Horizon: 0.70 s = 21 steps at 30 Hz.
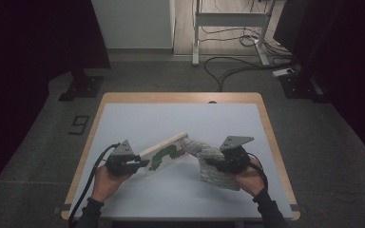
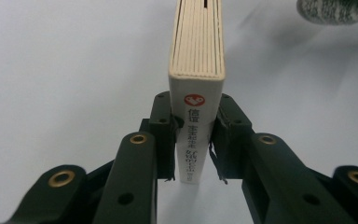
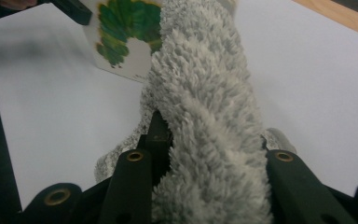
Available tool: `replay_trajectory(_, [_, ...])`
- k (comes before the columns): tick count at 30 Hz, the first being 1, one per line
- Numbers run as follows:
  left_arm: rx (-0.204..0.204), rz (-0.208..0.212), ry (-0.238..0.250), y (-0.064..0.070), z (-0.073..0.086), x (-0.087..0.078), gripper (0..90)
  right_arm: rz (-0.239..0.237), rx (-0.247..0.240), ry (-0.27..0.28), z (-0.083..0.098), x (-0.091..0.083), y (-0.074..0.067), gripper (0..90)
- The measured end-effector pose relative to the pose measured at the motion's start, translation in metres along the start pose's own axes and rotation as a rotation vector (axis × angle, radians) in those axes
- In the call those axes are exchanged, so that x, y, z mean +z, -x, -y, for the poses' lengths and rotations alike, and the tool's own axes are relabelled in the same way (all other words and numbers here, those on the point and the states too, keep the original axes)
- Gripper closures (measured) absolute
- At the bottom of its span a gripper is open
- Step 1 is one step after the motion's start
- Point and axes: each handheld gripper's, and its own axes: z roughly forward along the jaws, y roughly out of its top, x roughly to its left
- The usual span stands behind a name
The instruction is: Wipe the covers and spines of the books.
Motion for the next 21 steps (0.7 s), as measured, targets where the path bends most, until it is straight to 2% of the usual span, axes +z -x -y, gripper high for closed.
replay_trajectory(10, [0.003, 0.001, -0.002, 0.000, 0.000, 0.000, 71.9, -0.068, -0.068, -0.030, -0.023, 0.035, -0.022, 65.4])
replay_trajectory(21, [0.009, -0.006, -0.004, 0.002, -0.001, 0.000, 72.0, -0.112, -0.120, -0.054, -0.040, 0.072, -0.042, 65.6])
